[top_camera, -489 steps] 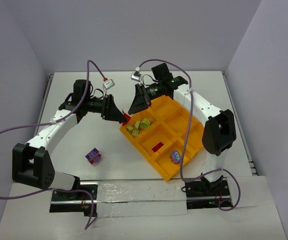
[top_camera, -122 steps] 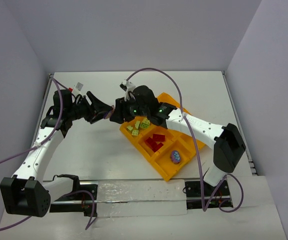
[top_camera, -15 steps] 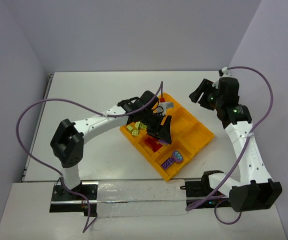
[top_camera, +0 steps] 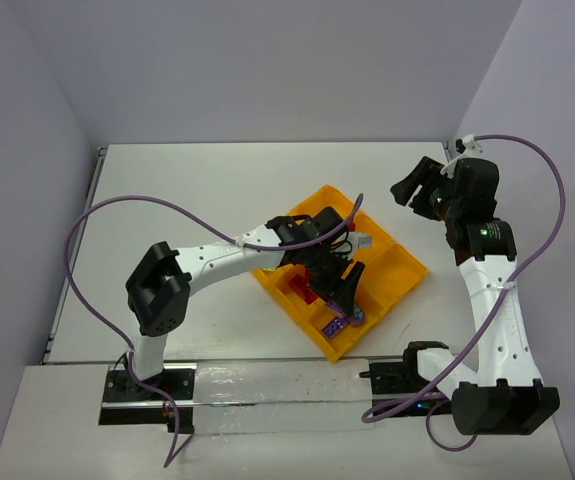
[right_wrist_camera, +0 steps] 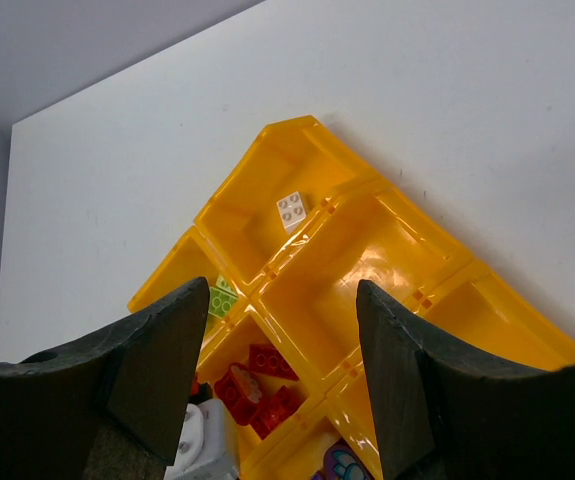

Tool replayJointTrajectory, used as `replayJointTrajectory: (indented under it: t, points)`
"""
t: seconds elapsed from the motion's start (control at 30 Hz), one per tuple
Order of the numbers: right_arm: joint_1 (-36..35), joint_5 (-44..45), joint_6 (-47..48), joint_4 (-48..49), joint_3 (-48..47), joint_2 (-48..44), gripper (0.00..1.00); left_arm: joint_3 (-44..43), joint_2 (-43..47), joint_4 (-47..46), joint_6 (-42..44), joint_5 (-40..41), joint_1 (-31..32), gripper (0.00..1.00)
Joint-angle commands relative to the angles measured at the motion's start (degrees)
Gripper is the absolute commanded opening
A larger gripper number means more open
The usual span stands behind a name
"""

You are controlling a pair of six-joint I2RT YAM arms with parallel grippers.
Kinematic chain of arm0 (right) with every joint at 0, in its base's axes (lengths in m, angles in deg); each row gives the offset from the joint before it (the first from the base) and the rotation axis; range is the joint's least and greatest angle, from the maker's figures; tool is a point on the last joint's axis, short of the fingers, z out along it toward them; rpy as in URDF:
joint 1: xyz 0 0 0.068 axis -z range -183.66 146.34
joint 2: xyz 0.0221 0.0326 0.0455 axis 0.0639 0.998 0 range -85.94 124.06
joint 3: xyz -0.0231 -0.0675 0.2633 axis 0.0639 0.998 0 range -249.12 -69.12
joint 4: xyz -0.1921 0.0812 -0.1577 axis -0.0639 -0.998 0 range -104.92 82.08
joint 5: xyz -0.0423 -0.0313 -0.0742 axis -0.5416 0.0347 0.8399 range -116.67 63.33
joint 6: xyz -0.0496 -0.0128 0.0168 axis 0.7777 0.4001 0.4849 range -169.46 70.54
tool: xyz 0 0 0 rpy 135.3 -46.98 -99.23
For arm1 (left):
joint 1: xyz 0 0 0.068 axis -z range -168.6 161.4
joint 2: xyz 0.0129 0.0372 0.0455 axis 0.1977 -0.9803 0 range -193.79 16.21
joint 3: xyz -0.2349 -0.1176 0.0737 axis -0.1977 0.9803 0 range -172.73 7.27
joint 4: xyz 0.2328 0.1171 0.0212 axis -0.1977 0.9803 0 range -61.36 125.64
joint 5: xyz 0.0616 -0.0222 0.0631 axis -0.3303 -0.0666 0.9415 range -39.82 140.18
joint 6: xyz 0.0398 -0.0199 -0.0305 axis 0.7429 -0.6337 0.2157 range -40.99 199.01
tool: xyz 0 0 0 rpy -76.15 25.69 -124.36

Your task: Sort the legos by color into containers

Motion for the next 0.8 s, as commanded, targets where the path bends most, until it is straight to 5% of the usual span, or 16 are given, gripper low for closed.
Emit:
replayJointTrajectory:
  t: [0.0,0.03,0.07,0.13,0.57,0.77]
  points:
    - [0.3,-0.9,1.0,1.4,0.4,-1.3,0.68,-4.5,-1.1,0.2,1.2,2.7,0.4,0.67]
    - [0.3,-0.9,1.0,1.4,0.4,-1.3,0.68,-4.8,-1.1,0.2,1.1,2.7,0.4,0.68]
    - [0.4,-0.8,1.0,1.4,0.6,-1.5,0.68,-5.1,-1.3,-0.2,0.9,2.9,0.5,0.84]
    - [0.4,-0.6,1.1,1.4,0.7,-1.6,0.68,-5.6,-1.3,-0.4,0.8,3.0,0.5,0.92]
    - [0.6,-0.1,1.9,1.1,0.0,-0.8,0.69,-7.9,5.5,3.9,1.6,11.8,-0.2,0.95]
    - [0.7,4.3,2.2,0.1,-0.6,-0.1,0.73,1.6,17.6,4.4,-0.3,19.6,-8.9,0.94]
